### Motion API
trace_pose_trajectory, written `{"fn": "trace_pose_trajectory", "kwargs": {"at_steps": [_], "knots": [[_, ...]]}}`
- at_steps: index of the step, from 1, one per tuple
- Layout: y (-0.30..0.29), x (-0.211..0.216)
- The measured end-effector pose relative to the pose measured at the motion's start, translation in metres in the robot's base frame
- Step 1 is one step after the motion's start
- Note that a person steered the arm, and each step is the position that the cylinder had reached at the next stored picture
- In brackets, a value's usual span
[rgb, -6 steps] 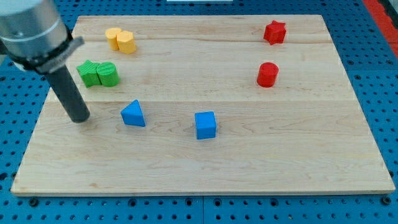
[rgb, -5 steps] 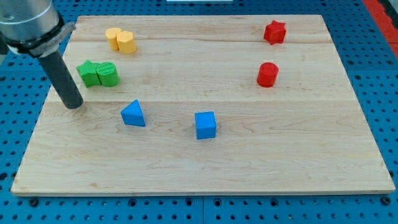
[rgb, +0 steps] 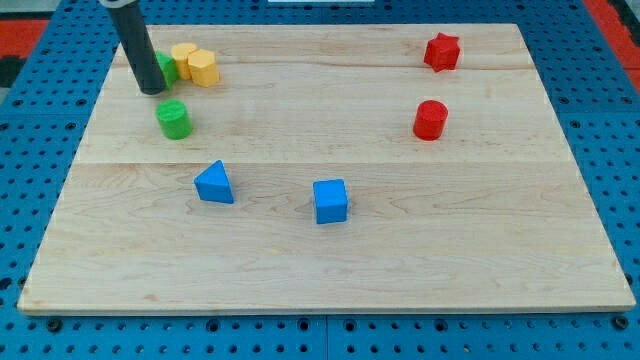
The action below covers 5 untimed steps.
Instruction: Push the green star into the yellow heart
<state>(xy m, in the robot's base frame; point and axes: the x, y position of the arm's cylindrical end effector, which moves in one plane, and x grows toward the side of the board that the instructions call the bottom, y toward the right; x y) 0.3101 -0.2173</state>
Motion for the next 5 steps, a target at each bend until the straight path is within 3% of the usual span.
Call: {"fn": "trace_pose_trajectory", "kwargs": {"at_steps": [3, 5], "knots": [[0.009, -0.039], [0.045, -0.058]]}}
